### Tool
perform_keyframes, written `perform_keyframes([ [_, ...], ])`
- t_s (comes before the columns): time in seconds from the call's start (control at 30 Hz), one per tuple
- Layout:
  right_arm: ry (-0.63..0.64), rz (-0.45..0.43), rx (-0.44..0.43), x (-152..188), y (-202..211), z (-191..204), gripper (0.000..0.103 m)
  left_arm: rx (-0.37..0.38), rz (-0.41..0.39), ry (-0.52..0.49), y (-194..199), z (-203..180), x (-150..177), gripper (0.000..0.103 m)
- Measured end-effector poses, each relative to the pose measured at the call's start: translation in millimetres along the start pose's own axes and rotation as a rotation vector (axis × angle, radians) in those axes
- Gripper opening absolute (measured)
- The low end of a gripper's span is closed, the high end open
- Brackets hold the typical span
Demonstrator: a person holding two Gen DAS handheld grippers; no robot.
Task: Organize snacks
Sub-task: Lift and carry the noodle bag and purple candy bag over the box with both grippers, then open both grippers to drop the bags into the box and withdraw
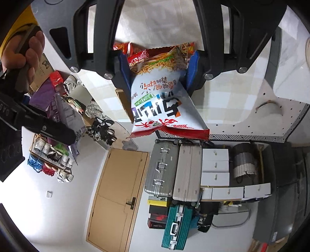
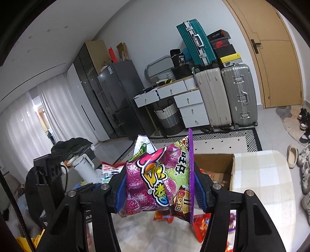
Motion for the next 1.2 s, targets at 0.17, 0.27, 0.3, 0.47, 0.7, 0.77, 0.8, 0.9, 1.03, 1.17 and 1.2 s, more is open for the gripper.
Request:
perform_keyframes([
  [0.17,-0.005,0.020,0.025,-23.6,-29.4,-14.1,0.058,-0.023,0.032,0.009,-52.9,16.3,-37.8,0.046],
  [0.27,-0.022,0.051,0.030,-26.1,-50.2,-25.4,0.058,-0.049,0.078,-0.011,-98.6,28.0,-59.7,0.046],
  [0.3,-0.022,0.065,0.040,-26.1,-58.9,-29.5,0.058,-0.029,0.103,-0.001,-111.4,28.9,-60.3,0.046],
  [0.47,-0.013,0.118,0.071,-21.5,-98.7,-49.1,0.058,-0.045,0.157,0.007,-171.6,41.9,-73.5,0.046],
  [0.7,-0.011,0.205,0.109,-10.8,-156.9,-72.0,0.058,-0.078,0.223,-0.025,-241.3,50.2,-74.2,0.046],
  [0.77,-0.014,0.222,0.109,-6.9,-168.1,-75.2,0.058,-0.068,0.247,-0.018,-262.6,54.1,-72.5,0.046],
  [0.8,-0.011,0.235,0.113,-3.0,-174.8,-77.6,0.058,-0.062,0.258,-0.014,-273.3,55.5,-71.7,0.046],
  [0.9,-0.014,0.265,0.122,6.7,-189.7,-82.5,0.058,-0.064,0.276,-0.051,-300.0,61.3,-69.4,0.046],
  [1.03,-0.019,0.303,0.136,21.3,-203.8,-91.9,0.058,-0.069,0.304,-0.053,-329.7,73.9,-63.1,0.046],
  [1.17,-0.033,0.332,0.146,30.0,-211.7,-97.5,0.058,-0.066,0.334,-0.041,-353.6,82.6,-55.7,0.046],
  [1.2,-0.028,0.336,0.151,31.2,-213.5,-98.3,0.058,-0.064,0.341,-0.043,-355.0,82.0,-51.3,0.046],
])
Point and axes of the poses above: each gripper's, at about its wrist camera, not at the fingertips, and y roughly against the way its jaws point, z to its left, x to its underside, the point moved 8 cm from there along -y, roughly the way its jaws point, and after that the axes turned 13 degrees about x, right-handed, at the moved point
